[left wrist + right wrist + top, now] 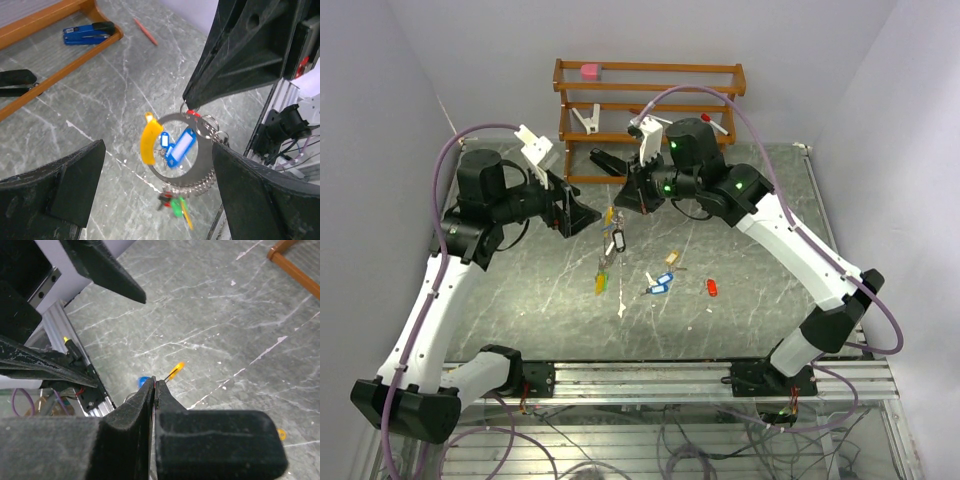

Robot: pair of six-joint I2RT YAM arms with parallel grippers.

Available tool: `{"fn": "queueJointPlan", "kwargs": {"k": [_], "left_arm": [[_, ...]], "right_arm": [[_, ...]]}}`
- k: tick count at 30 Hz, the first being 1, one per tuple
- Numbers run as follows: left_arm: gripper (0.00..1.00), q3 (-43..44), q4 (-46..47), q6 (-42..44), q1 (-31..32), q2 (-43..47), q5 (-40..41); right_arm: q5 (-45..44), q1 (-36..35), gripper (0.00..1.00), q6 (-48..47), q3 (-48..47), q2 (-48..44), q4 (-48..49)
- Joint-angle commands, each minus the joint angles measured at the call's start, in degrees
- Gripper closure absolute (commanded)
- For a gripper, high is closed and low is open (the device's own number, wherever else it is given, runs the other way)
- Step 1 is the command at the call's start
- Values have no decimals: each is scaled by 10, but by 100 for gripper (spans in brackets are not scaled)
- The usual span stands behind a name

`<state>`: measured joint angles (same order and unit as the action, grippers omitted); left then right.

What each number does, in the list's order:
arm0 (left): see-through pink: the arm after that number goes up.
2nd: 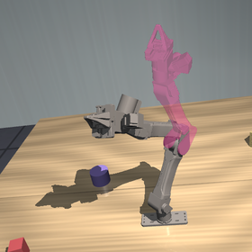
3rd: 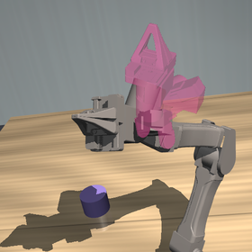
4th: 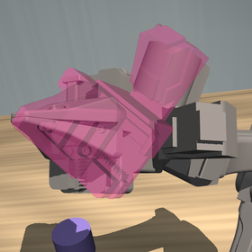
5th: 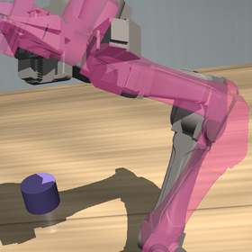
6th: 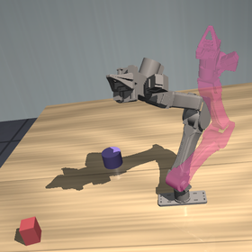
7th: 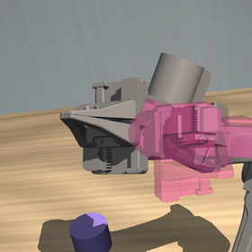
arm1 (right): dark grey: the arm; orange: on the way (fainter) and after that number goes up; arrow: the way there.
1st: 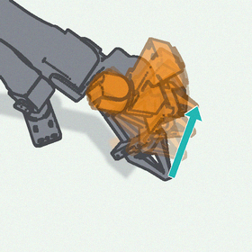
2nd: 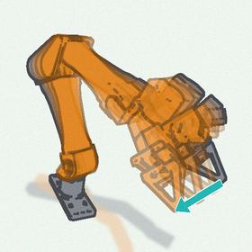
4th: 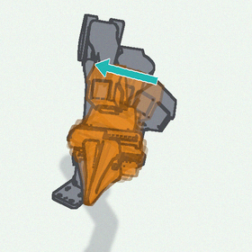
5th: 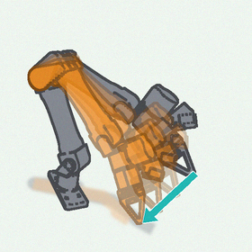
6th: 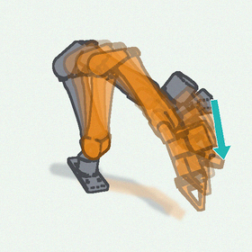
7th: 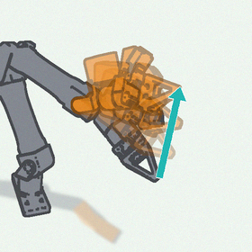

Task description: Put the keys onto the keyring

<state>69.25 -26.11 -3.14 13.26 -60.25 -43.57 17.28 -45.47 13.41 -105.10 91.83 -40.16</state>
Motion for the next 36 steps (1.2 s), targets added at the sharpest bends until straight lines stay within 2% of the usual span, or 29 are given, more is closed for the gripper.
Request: {"fn": "queueJointPlan", "kwargs": {"k": [1, 17, 27, 30, 36], "left_arm": [[1, 13, 36, -31, -2, -1, -48], [1, 40, -21, 12, 14, -30, -80], [1, 29, -30, 49, 24, -20, -104], [6, 24, -31, 67, 23, -8, -132], [9, 13, -9, 71, 25, 6, -160]], "right_arm": [[5, -11, 100, -1, -14, 1, 3], [-53, -56, 100, 0, -77, 28, -23], [-39, -70, 100, 5, -89, 24, -22], [-33, -69, 100, 4, -97, 21, -28], [-25, -69, 100, 5, -98, 14, -32]]}}
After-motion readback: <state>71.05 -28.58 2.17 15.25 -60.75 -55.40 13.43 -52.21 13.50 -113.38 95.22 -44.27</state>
